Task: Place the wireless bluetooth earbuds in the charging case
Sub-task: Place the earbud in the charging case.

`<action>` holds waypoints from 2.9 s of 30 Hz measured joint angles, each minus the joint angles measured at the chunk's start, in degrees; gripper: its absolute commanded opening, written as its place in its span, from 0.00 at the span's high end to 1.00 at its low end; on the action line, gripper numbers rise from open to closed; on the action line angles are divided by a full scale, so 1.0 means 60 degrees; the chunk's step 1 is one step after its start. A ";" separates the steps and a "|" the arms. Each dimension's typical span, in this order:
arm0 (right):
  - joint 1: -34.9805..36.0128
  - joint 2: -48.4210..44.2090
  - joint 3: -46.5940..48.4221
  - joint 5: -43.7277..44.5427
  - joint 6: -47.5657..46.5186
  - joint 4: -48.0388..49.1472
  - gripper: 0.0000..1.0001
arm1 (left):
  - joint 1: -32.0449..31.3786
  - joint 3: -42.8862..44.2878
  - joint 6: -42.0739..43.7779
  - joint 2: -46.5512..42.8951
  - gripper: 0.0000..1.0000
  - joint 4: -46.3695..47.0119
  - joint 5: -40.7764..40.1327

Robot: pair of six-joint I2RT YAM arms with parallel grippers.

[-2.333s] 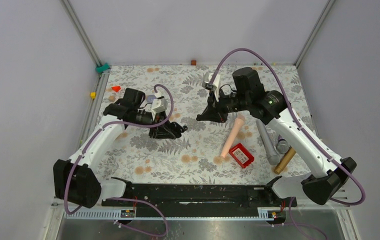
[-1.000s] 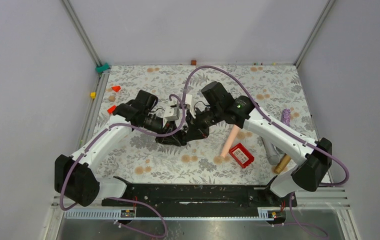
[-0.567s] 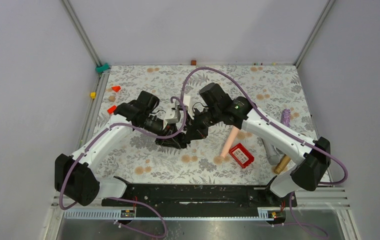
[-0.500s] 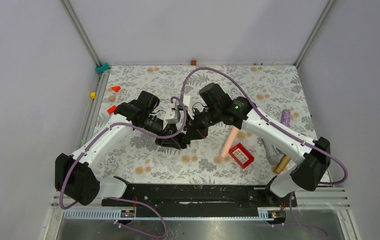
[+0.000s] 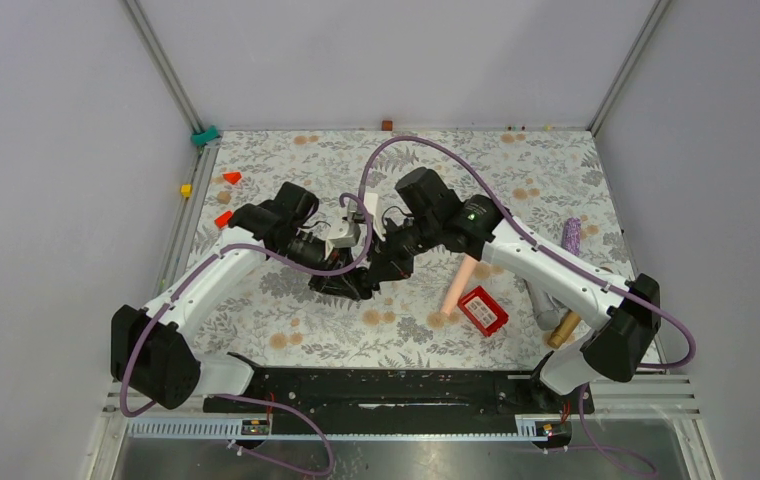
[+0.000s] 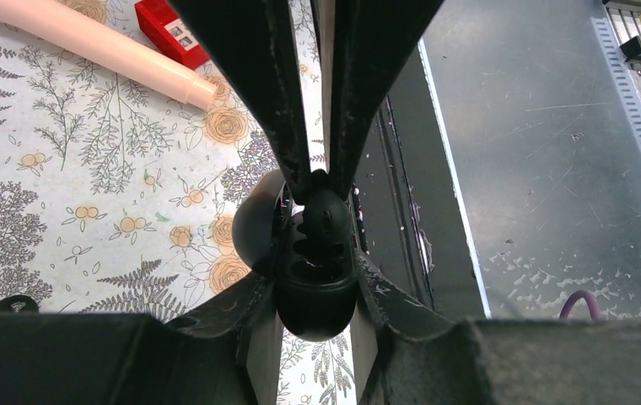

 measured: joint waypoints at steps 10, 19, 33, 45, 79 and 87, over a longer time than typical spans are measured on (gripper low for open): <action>0.0109 0.0076 0.0004 0.0288 0.0015 0.0146 0.88 | 0.0080 0.0000 0.0000 0.0000 1.00 -0.0182 0.0004; 0.0197 0.0080 0.0004 0.0466 0.0251 0.0324 0.88 | 0.0117 0.0000 0.0000 0.0000 1.00 -0.0182 0.0062; 0.0335 0.0084 -0.0040 0.0659 0.0492 0.0517 0.86 | 0.0160 0.0000 0.0036 0.0066 1.00 -0.0229 0.0168; 0.0393 0.0135 -0.0040 0.0765 0.0947 0.0597 0.84 | 0.0211 0.0000 -0.0036 0.0106 1.00 -0.0393 0.0189; 0.0586 0.0131 0.0375 0.0922 0.1672 0.0510 0.71 | 0.0331 0.0000 0.0667 0.0109 1.00 -0.0492 0.0794; 0.0634 -0.0277 0.0506 0.1009 0.0721 -0.0404 0.48 | 0.0543 0.0018 0.0816 0.0106 1.00 -0.0455 0.0831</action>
